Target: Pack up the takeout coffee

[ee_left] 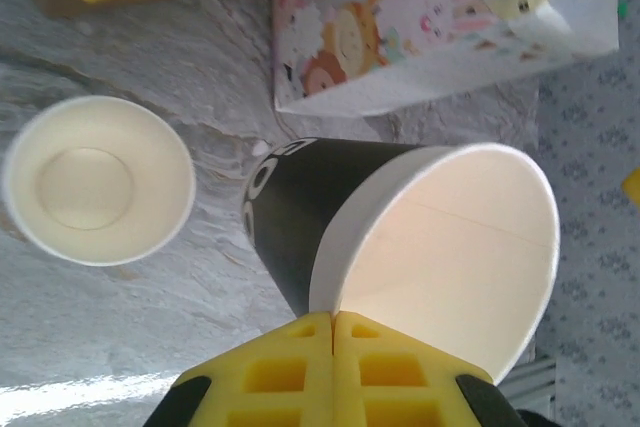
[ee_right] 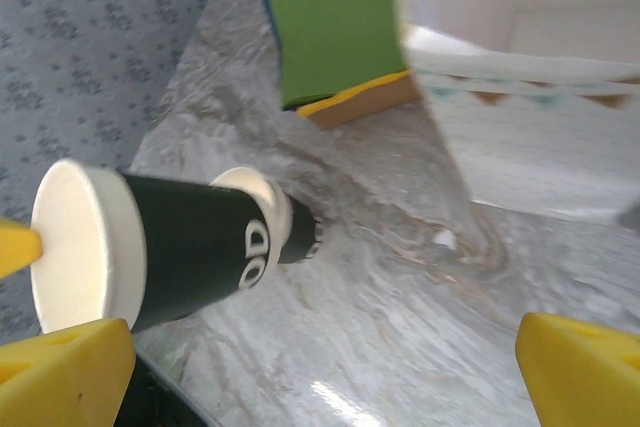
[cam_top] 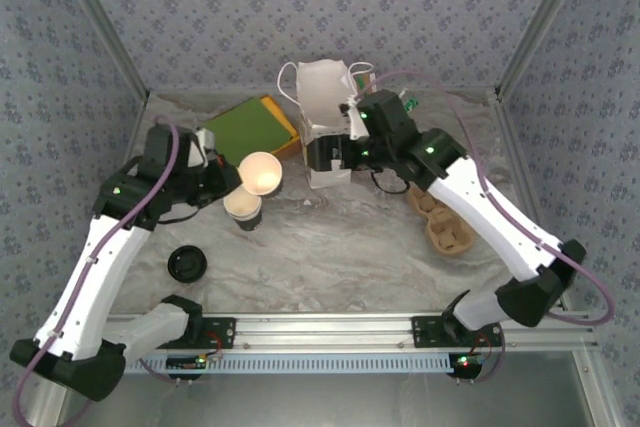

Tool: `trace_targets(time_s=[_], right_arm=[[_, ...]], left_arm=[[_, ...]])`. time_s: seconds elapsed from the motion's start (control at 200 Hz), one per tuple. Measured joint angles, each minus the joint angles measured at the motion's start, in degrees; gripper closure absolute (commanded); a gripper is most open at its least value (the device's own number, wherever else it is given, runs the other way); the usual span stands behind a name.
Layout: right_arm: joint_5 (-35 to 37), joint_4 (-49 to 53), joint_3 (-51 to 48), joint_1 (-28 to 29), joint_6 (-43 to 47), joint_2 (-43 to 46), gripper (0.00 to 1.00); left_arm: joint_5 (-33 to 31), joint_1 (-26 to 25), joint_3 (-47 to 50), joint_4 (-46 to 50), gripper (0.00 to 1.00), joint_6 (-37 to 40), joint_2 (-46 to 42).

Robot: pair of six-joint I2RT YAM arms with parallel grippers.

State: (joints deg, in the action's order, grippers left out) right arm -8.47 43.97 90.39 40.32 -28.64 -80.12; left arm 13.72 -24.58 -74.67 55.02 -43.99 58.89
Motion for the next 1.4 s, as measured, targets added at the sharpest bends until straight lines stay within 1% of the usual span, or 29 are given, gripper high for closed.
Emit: trace_targets(time_s=[0.13, 0.225, 0.34, 0.445, 0.6, 0.77, 1.349, 1.399], right_arm=[[1.97, 1.66, -4.98, -1.9, 0.0, 6.01, 0.0], [2.8, 2.69, -8.11, -2.78, -0.02, 9.77, 0.0], [3.56, 3.93, -11.23, -3.34, -0.04, 13.09, 0.0], [4.22, 4.61, -13.64, -3.5, -0.44, 15.21, 0.0], [4.33, 5.16, -15.06, -3.5, -0.92, 16.52, 0.0], [4.7, 5.22, -16.7, -3.5, -1.97, 17.64, 0.0], [4.63, 4.87, -18.25, -3.34, -3.5, 16.83, 0.0], [4.63, 4.52, -18.25, -3.26, -3.5, 16.44, 0.0]], left_arm=[[-3.5, -8.46, 2.84, -4.96, 1.0, -2.73, 2.69], [-5.46, -13.16, 5.64, -9.35, 1.0, -4.44, 5.97], [-7.21, -17.27, 10.19, -15.72, 1.0, -6.21, 9.6], [-8.04, -19.5, 13.66, -20.41, 1.0, -7.41, 12.81], [-8.46, -20.44, 14.53, -25.27, 1.0, -8.2, 18.14], [-8.46, -20.44, 14.64, -27.78, 1.0, -8.46, 21.05], [-7.21, -20.44, 15.96, -27.58, 1.0, -10.78, 22.97], [-7.08, -20.44, 16.22, -27.3, 0.97, -10.78, 22.97]])
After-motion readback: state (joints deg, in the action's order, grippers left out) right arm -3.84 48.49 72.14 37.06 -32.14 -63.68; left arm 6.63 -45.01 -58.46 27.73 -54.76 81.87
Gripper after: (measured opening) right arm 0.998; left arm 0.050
